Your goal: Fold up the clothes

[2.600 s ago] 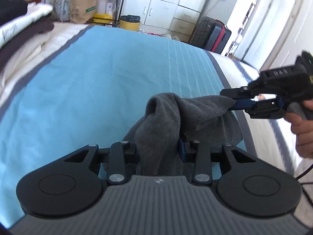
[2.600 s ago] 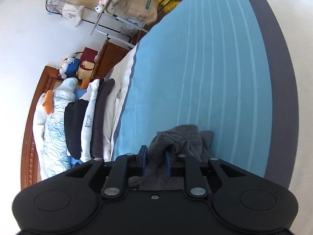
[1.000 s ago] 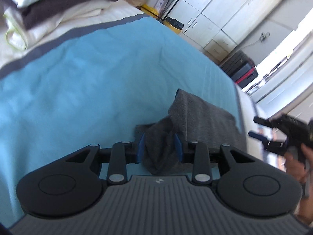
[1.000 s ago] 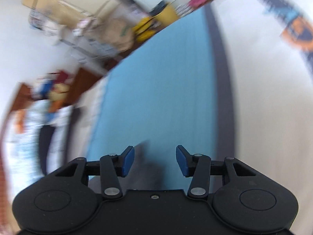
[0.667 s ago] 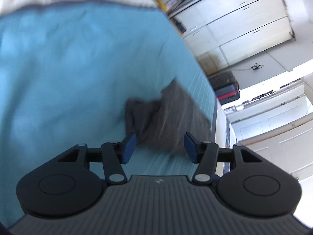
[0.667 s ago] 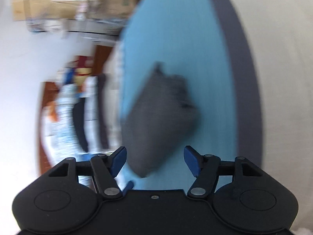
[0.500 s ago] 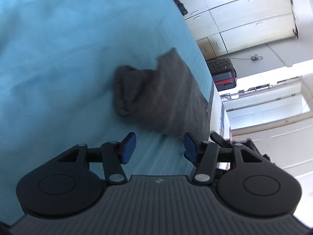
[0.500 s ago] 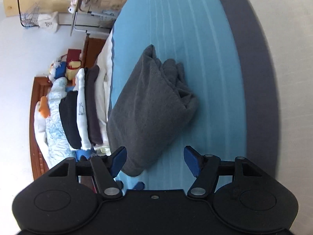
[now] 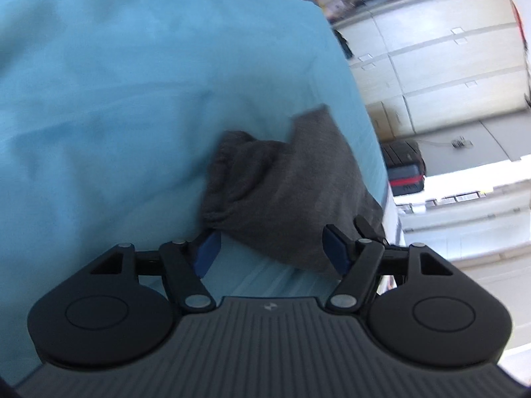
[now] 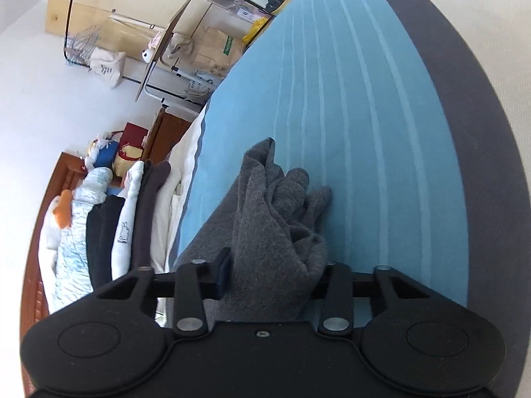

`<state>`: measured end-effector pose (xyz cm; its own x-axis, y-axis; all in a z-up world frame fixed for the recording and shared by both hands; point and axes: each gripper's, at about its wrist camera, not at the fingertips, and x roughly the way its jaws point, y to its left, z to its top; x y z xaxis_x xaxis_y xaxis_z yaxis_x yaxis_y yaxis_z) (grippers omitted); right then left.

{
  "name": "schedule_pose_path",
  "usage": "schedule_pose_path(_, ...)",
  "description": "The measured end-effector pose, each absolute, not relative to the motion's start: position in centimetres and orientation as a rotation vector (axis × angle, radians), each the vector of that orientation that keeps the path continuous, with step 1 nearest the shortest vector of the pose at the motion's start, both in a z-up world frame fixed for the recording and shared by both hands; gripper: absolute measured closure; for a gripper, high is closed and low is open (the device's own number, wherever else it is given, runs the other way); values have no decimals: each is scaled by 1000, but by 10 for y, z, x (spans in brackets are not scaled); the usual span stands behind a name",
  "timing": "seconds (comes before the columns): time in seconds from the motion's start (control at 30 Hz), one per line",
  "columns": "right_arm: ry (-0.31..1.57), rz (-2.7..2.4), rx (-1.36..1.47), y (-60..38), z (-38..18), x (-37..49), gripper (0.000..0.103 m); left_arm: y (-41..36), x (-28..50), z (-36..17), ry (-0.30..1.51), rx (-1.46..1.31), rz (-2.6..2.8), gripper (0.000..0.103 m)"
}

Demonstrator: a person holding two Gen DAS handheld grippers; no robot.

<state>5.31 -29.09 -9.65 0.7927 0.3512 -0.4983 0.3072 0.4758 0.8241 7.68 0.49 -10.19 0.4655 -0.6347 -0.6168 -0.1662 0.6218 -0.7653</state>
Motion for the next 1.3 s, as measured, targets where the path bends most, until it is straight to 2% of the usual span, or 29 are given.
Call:
schedule_pose_path(0.03, 690, 34, 1149, -295, -100, 52, 64, 4, 78, -103, 1075, -891, -323, 35)
schedule_pose_path(0.1, 687, 43, 1263, -305, -109, 49, 66, -3, 78, -101, 1076, -869, -320, 27)
schedule_pose_path(0.13, 685, 53, 1375, -311, -119, 45, 67, -7, 78, -98, 1077, -848, -328, 20)
schedule_pose_path(0.2, 688, 74, 1522, -320, -134, 42, 69, -16, 78, -94, 1077, -813, -339, 19)
schedule_pose_path(0.33, 702, 89, 1478, -317, -129, 50, 69, -22, 98, -102, 1002, -863, -293, 19)
schedule_pose_path(0.4, 709, 99, 1434, -315, -125, 55, 69, -29, 111, -100, 963, -817, -308, 26)
schedule_pose_path(0.43, 712, 104, 1412, -314, -123, 57, 69, -37, 113, -95, 947, -740, -318, 40)
schedule_pose_path(0.47, 718, 111, 1381, -312, -120, 60, 69, -45, 115, -90, 929, -662, -327, 50)
schedule_pose_path(0.57, 716, 115, 1144, -298, -93, 69, 68, -62, 110, -74, 854, -456, -351, 66)
schedule_pose_path(0.73, 618, 220, 921, -276, -54, 64, 69, -57, 83, -47, 700, -272, -344, 69)
schedule_pose_path(0.97, 565, 349, 930, -265, -41, 59, 69, -11, 70, -15, 616, -253, -362, 69)
schedule_pose_path(1.03, 577, 372, 836, -251, -23, 63, 69, 2, 67, -4, 617, -191, -347, 72)
schedule_pose_path(1.3, 534, 566, 592, -149, 64, 160, 70, 101, 94, 52, 491, -241, -187, 73)
